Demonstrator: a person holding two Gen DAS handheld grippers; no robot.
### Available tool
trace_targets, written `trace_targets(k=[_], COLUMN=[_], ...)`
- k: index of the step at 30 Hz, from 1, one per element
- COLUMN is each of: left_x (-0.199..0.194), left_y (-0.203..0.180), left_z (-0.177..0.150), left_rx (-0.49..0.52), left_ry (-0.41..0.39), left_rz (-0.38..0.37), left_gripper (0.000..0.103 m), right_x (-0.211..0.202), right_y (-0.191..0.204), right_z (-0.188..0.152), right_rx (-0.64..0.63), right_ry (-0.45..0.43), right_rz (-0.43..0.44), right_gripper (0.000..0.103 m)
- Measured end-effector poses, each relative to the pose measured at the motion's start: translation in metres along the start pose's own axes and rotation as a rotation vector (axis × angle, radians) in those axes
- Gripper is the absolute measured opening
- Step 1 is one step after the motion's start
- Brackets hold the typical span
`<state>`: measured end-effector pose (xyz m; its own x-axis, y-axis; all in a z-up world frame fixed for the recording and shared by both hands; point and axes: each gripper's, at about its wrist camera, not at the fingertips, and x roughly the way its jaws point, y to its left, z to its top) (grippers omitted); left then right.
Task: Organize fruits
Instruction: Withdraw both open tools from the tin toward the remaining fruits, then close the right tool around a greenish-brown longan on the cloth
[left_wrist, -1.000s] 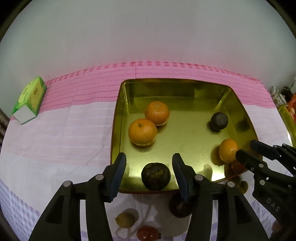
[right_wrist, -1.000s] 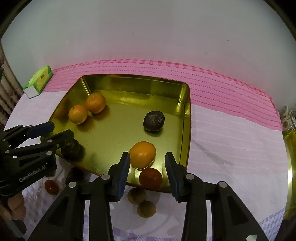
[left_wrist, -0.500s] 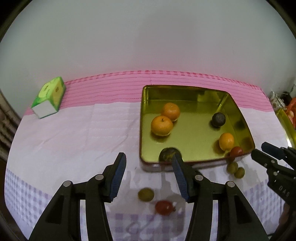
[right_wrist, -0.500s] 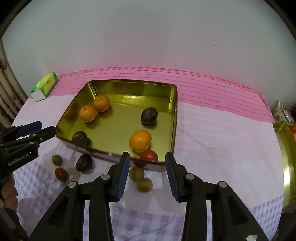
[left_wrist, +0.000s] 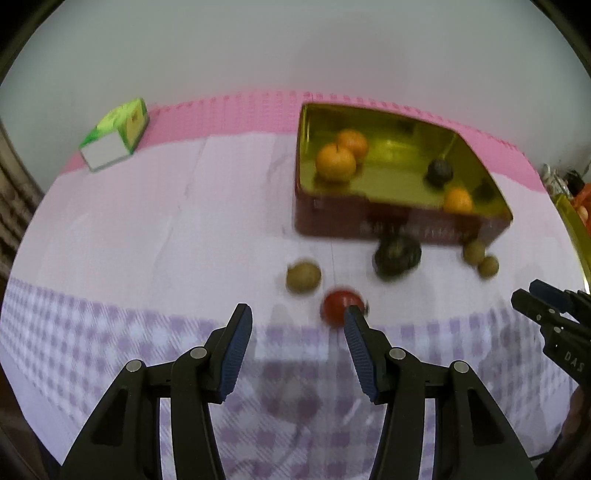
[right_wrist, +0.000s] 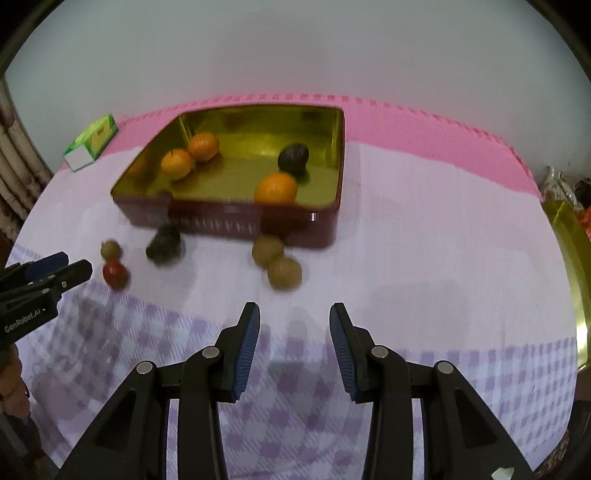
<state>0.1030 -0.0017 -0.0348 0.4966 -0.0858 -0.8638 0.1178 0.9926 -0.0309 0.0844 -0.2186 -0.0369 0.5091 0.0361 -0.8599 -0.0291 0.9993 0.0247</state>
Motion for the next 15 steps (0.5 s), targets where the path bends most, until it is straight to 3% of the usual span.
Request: trace_targets(k=[6,15], left_x=[0.008,0.019], left_y=[-0.007,-0.005], left_z=[-0.025,-0.022], left_rx=[-0.001,-0.014], left_ry=[0.040,0.047], left_rz=[-0.013,-0.017], left_gripper=[0.053,0.053], right_x=[0.006,0.024], right_y=[0.002,0.010], right_z=[-0.019,-0.016], right_rx=[-0.007,-0.039], right_ry=[0.034,0.059], right_rz=[0.006,-0.004], right_gripper=[0.037,0.037])
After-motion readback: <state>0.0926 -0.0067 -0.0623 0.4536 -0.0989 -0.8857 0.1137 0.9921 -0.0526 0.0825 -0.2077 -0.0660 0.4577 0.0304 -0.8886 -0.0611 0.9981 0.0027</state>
